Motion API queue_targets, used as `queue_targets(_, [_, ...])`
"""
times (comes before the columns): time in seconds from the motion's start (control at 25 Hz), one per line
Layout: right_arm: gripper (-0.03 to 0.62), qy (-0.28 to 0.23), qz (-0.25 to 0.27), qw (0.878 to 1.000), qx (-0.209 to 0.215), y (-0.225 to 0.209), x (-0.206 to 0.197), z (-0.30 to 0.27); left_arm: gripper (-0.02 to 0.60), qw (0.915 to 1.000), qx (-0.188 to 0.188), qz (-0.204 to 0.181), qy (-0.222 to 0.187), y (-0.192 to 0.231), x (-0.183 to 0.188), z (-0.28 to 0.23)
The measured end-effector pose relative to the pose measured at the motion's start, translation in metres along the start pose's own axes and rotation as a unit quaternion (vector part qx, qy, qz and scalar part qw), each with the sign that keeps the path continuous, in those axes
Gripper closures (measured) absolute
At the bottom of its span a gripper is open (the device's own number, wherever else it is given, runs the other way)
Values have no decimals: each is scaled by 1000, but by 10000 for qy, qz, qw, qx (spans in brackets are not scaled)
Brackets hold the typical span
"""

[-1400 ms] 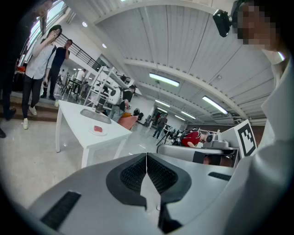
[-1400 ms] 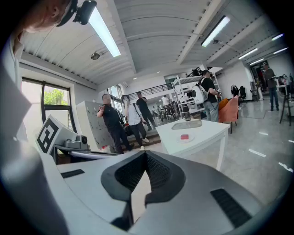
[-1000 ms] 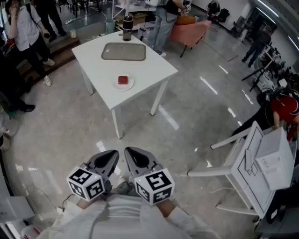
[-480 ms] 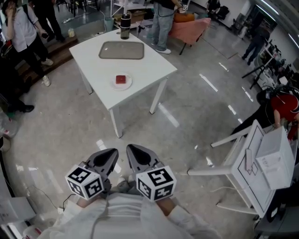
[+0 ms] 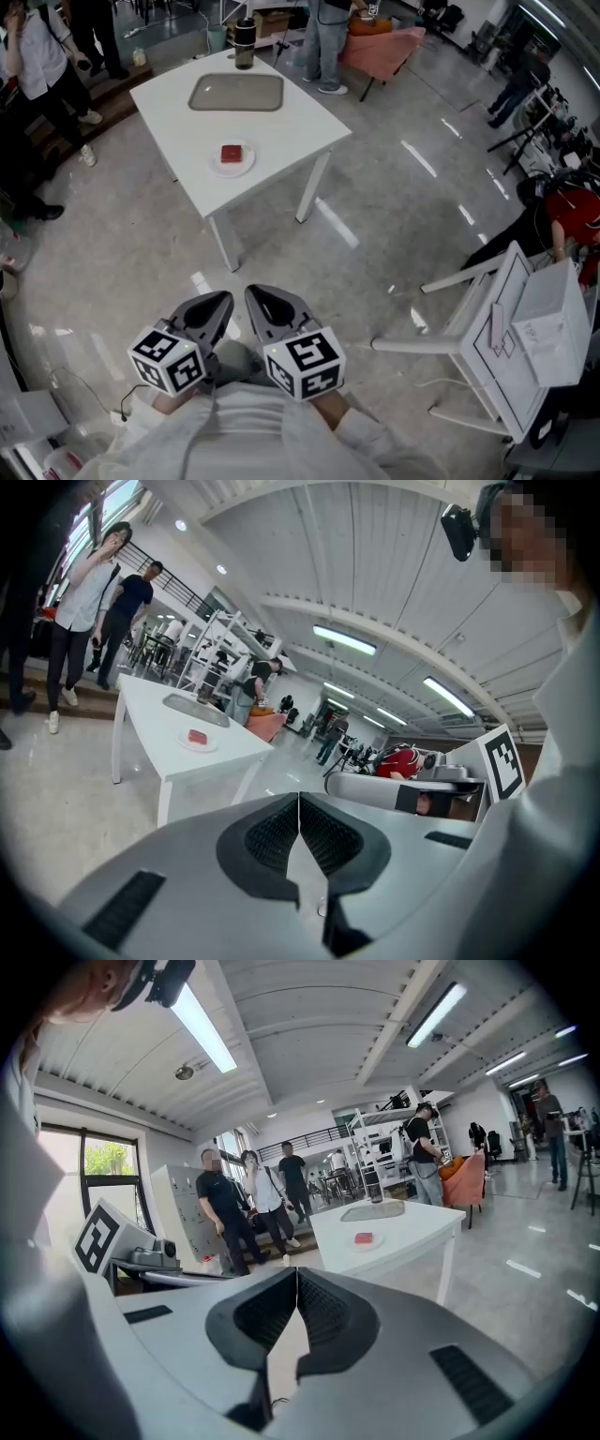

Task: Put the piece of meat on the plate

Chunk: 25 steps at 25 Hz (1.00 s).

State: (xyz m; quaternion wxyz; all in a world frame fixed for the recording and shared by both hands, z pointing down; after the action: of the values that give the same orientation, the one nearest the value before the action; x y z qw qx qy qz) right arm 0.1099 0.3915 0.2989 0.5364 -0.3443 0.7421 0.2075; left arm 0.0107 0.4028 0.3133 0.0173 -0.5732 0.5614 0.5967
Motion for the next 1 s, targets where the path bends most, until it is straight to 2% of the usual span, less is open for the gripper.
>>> queue_targets(0.2, [579, 93, -54, 9999, 22, -16, -6, -4, 569, 9998, 38, 205, 1, 6, 3, -13])
queue_targets(0.36, [579, 104, -172, 9998, -26, -33, -5, -13, 569, 9997, 134, 209, -31, 17, 15, -25])
queue_targets(0.6, [579, 76, -154, 9999, -7, -51, 3, -45, 569, 9999, 77, 143, 59, 37, 36, -51])
queue_targets(0.8, [579, 114, -184, 9998, -51, -72, 17, -88, 569, 9998, 26, 119, 128, 63, 71, -76])
queue_targets(1.0, [579, 114, -242, 9994, -237, -99, 40, -137, 569, 9998, -42, 99, 171, 99, 121, -104])
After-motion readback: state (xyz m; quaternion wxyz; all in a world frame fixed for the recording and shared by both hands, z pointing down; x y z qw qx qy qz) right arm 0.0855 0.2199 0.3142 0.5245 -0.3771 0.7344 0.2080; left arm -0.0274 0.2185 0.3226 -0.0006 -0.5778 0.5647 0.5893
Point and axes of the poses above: the fingertips, and each gripper's own axes: z backward along the fingers, y to its left, x out of its top, the point moved 5 cm from there along z, backward along the fingers, and after that the axes turned 13 degrees about z, right-handed, at the moved point
